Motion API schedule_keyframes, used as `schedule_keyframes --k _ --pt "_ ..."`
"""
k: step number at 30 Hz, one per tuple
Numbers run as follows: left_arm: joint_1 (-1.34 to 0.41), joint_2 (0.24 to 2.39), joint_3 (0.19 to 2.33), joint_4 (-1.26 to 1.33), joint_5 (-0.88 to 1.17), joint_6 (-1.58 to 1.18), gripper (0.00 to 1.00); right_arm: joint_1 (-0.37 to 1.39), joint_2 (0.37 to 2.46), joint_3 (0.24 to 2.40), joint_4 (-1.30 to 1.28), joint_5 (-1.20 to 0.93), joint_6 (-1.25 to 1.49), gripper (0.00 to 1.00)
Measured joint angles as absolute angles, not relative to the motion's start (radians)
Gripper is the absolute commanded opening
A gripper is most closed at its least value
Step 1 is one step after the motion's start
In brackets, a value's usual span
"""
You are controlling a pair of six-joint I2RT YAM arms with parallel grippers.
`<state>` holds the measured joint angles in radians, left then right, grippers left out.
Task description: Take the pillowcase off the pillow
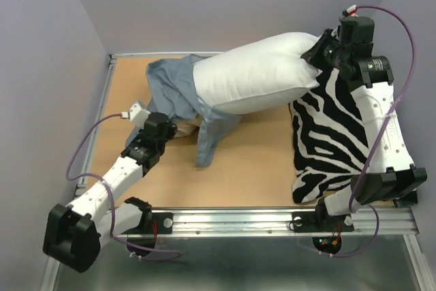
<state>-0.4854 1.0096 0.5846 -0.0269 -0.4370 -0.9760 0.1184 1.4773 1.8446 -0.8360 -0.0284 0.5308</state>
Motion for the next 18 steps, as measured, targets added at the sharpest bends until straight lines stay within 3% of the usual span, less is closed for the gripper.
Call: schedule_keyframes --k 12,18 --pt "0.136 0.912 0.759 -0.202 -0.415 -0.728 0.00 0.133 1.559 2.059 -0.975 -0.001 0.527 0.01" --pt "0.209 0.913 1.018 -0.312 -0.461 -0.617 0.00 0.133 1.566 2.067 -1.014 0.018 0.516 0.00"
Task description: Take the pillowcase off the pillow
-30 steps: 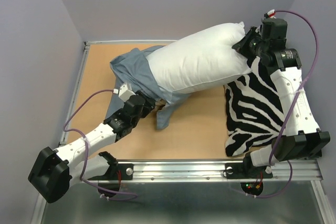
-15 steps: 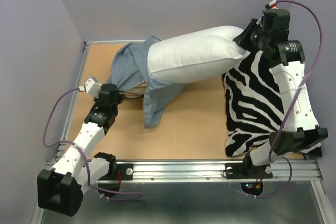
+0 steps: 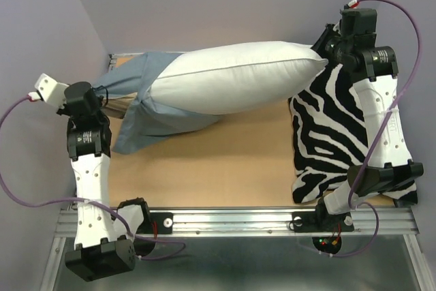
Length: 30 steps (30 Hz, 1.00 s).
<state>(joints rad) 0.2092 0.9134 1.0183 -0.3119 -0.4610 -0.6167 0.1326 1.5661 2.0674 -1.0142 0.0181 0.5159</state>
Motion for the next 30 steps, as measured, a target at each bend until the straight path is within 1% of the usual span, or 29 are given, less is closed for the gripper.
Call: schedule_keyframes --k 2,3,6,9,12,14,16,19,22,26,28,30 --pt "0.211 0.922 1.139 -0.320 -0.488 -0.572 0.00 0.132 1.566 2.067 -1.018 0.023 0.512 0.01" --pt "0.212 0.921 1.161 -0.318 -0.499 -0.558 0.00 0.132 1.566 2.067 -1.018 0.023 0.512 0.01" --pt "0.235 0.961 1.181 -0.318 -0.496 -0.526 0.00 0.115 1.566 2.067 -1.018 0.016 0.512 0.00" --pt "0.277 1.021 1.181 -0.313 -0.436 -0.506 0.00 0.076 1.566 2.067 -1.018 -0.019 0.512 0.00" --pt "0.279 1.101 1.181 -0.324 -0.381 -0.484 0.00 0.038 1.565 2.040 -1.001 -0.073 0.508 0.01" --pt "0.262 1.129 1.181 -0.347 -0.367 -0.459 0.00 0.032 1.560 1.983 -0.971 -0.100 0.497 0.01" --pt "0.220 1.112 1.185 -0.361 -0.381 -0.425 0.00 0.037 1.567 1.900 -0.942 -0.109 0.483 0.01" --pt "0.131 1.078 1.238 -0.387 -0.452 -0.367 0.00 0.087 1.592 1.772 -0.906 -0.084 0.466 0.01" --pt "0.077 1.048 1.290 -0.385 -0.493 -0.301 0.00 0.120 1.614 1.716 -0.896 -0.080 0.463 0.00" --pt "0.078 1.047 1.300 -0.378 -0.575 -0.246 0.00 0.128 1.617 1.720 -0.883 -0.037 0.458 0.01" --pt "0.086 1.087 1.288 -0.360 -0.603 -0.242 0.00 0.100 1.618 1.759 -0.905 -0.038 0.456 0.01" --pt "0.122 1.153 1.284 -0.363 -0.583 -0.257 0.00 0.059 1.619 1.812 -0.934 -0.046 0.456 0.00"
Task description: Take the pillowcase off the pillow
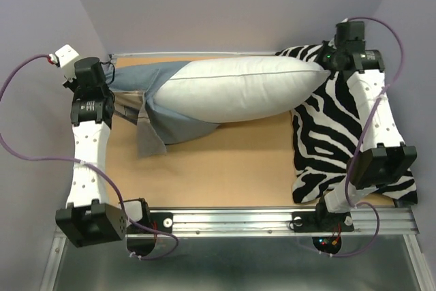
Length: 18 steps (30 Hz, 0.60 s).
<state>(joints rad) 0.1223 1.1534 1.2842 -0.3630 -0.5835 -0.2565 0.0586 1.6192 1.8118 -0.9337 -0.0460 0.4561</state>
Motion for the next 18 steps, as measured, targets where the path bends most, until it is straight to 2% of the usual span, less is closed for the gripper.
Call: schedule_keyframes --k 8,18 --pt "0.184 1.304 1.285 -0.364 -0.471 -0.335 0.00 -0.124 1.623 2.122 -1.042 -0.106 0.462 0.01" --pt "0.225 1.314 1.296 -0.334 -0.466 -0.390 0.00 -0.218 1.620 2.158 -1.153 -0.205 0.477 0.00"
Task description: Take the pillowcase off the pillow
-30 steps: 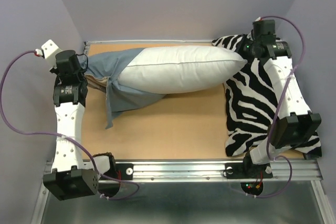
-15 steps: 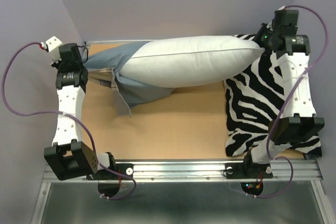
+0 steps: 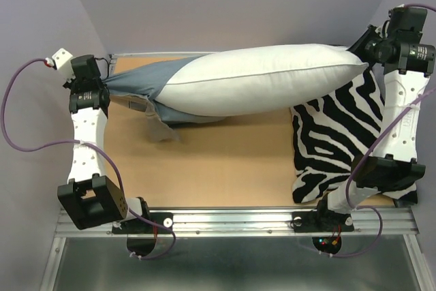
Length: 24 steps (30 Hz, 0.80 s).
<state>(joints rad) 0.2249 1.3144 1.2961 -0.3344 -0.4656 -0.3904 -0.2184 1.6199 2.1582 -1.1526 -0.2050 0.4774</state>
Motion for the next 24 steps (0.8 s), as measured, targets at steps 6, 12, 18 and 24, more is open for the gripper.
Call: schedule_keyframes --k 6,12,18,24 --pt "0.244 1.321 1.280 -0.336 -0.437 -0.386 0.00 -0.208 1.618 2.145 -1.149 -0.258 0.469 0.01" --pt "0.242 1.314 1.282 -0.332 -0.506 -0.349 0.00 -0.056 1.604 1.978 -1.068 -0.170 0.448 0.00" --pt "0.242 1.334 1.282 -0.332 -0.530 -0.356 0.00 -0.038 1.672 2.087 -1.146 -0.068 0.440 0.01" --pt "0.235 1.401 1.248 -0.302 -0.522 -0.415 0.00 -0.052 1.698 2.458 -1.199 -0.043 0.461 0.00"
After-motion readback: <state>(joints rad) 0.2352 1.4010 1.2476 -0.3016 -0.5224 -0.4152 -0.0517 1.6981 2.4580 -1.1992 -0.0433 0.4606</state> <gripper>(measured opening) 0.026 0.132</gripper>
